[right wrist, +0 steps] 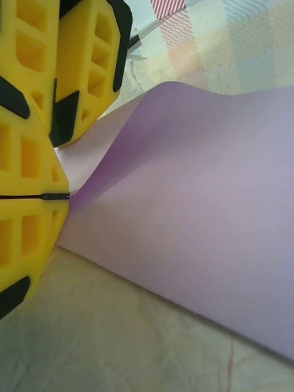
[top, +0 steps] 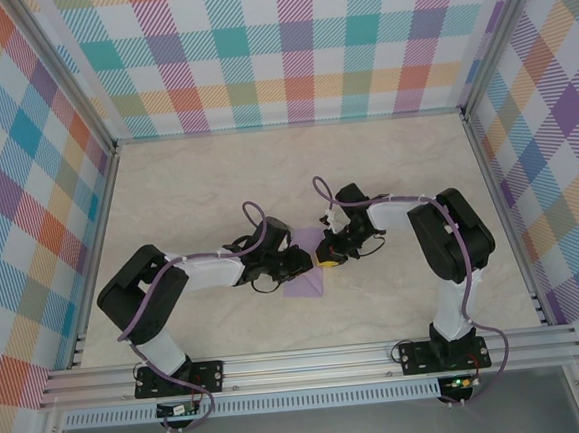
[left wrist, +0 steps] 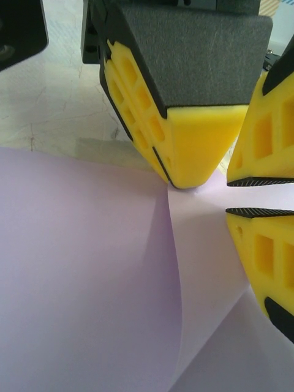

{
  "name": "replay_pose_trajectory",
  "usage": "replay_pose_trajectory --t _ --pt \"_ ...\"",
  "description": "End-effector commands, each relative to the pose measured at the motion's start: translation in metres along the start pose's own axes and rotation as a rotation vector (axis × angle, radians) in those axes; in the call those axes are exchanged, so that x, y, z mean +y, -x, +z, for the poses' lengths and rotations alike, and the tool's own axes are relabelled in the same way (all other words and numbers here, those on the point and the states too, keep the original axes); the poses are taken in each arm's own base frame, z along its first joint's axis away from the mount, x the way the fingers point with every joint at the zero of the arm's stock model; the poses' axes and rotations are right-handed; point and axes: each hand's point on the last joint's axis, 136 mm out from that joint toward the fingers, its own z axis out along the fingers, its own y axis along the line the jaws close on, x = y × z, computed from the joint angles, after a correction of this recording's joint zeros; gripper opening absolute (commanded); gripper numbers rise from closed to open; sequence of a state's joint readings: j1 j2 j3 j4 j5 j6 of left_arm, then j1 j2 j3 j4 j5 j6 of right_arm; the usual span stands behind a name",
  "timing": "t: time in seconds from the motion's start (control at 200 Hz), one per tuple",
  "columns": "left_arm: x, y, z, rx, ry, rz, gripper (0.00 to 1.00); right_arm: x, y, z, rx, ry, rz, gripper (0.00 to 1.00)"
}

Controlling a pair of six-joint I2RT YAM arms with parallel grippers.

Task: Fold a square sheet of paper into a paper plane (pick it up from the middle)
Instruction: Fold the triangle a second time at the center of the table.

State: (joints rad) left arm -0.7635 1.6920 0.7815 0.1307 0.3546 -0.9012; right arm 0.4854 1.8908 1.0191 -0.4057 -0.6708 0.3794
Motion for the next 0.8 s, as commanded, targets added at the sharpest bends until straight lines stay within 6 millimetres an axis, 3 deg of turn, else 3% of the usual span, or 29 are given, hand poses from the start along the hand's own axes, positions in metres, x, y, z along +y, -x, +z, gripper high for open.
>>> replay_pose_trajectory --t 0.0,0.795 --pt "0.013 -0.0068 0.004 0.02 0.043 -0.015 0.19 0.0051 0.0019 0.0027 0.018 0.018 -0.022 0.07" --pt "0.0176 -0.0088 0.0084 0.031 0.054 -0.025 0.19 -0.0005 0.0043 0.006 0.02 -0.006 -0.016 0.07"
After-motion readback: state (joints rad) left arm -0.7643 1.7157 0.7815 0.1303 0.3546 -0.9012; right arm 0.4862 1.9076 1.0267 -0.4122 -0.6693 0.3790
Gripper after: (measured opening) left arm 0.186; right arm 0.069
